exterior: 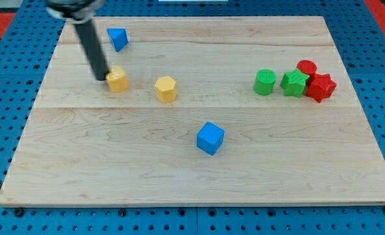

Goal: Push blue cube into yellow blocks

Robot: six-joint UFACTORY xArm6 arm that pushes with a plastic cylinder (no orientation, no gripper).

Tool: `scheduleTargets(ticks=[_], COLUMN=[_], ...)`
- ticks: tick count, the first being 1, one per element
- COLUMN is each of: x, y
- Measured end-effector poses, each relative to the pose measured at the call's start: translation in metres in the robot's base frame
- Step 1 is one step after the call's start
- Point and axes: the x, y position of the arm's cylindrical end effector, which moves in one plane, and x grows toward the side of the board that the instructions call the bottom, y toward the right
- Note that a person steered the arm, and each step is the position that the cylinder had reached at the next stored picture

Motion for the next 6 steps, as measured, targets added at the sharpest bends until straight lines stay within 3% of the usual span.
scheduleTargets(ticks=[1, 2, 3, 4, 5, 6], x=[0.001, 0.007, 0.054, 0.151, 0.217, 0.216], y=[0.053, 0.034, 0.011, 0.039, 0.142, 0.231])
